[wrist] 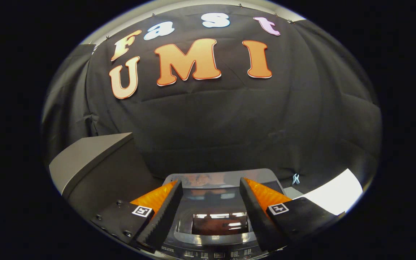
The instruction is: Put the clothes into the washing machine and then close the washing machine lid.
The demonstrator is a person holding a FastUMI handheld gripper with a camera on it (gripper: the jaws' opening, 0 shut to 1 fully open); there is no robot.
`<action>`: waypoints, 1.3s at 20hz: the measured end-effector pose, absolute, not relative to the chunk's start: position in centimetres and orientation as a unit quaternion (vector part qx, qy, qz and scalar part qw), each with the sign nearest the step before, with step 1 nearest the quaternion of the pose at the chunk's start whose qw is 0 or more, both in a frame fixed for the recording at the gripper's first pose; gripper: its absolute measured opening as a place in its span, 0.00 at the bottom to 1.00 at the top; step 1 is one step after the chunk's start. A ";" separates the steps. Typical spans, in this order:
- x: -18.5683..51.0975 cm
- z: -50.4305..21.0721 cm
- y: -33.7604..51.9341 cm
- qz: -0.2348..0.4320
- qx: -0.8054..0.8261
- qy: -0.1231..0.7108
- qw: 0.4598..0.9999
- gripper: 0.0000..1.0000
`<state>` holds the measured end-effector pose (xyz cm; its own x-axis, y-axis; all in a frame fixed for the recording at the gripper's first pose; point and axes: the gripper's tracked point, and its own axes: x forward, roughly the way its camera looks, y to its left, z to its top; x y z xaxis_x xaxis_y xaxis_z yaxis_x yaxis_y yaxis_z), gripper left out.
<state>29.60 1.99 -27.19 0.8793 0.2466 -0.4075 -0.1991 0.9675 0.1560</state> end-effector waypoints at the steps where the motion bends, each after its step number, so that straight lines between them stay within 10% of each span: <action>1: 29.3 -27.3 1.9 0.116 0.053 0.218 0.968 1.00; 26: 14.1 -3.7 -5.5 0.108 0.061 0.020 0.992 1.00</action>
<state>14.12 -5.54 -3.74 0.9759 0.2166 -0.0256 -0.2118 0.9693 0.1247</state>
